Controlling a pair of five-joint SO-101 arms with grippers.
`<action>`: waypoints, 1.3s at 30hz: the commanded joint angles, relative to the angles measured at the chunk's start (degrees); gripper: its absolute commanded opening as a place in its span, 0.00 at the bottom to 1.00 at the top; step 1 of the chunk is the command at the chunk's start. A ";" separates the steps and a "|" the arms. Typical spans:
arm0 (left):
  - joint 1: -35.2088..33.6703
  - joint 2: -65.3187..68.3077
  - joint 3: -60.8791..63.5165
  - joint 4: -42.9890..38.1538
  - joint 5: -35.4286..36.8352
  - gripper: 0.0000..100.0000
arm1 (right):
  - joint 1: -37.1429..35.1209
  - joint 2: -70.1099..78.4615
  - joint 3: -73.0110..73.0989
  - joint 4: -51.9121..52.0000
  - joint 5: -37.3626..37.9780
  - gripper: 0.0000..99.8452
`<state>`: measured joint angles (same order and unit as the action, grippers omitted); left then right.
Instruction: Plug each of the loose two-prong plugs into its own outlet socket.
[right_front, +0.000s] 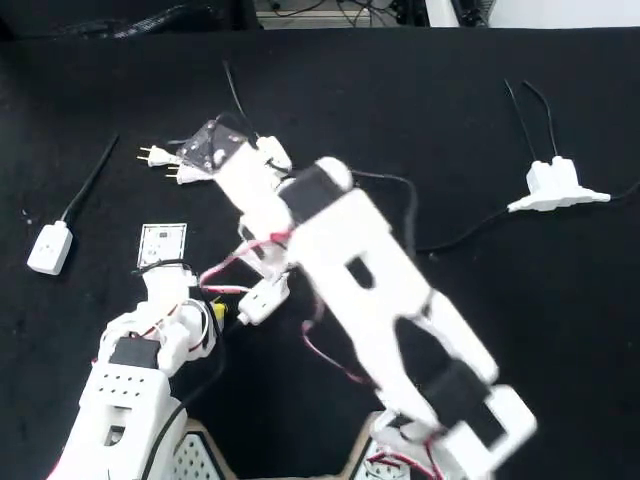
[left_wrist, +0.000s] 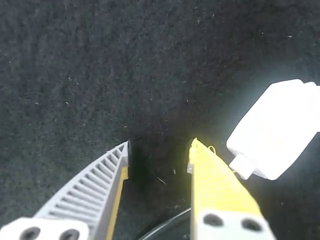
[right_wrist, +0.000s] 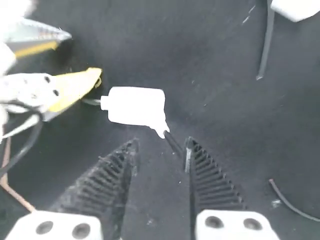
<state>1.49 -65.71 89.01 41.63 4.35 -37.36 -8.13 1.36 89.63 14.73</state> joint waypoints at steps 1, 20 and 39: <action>-0.66 -0.53 -3.65 -0.18 -0.35 0.20 | -0.70 -11.21 -1.10 2.11 -0.09 0.14; -1.01 -0.53 -3.65 -0.35 -0.44 0.20 | -0.35 -32.22 52.88 -30.24 -1.93 0.14; -1.10 -0.53 -3.65 -0.35 -0.44 0.20 | -0.44 -32.40 67.91 -61.36 -20.40 0.14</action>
<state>1.05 -65.71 89.01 41.63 4.35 -37.54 -38.73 68.97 32.66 -5.23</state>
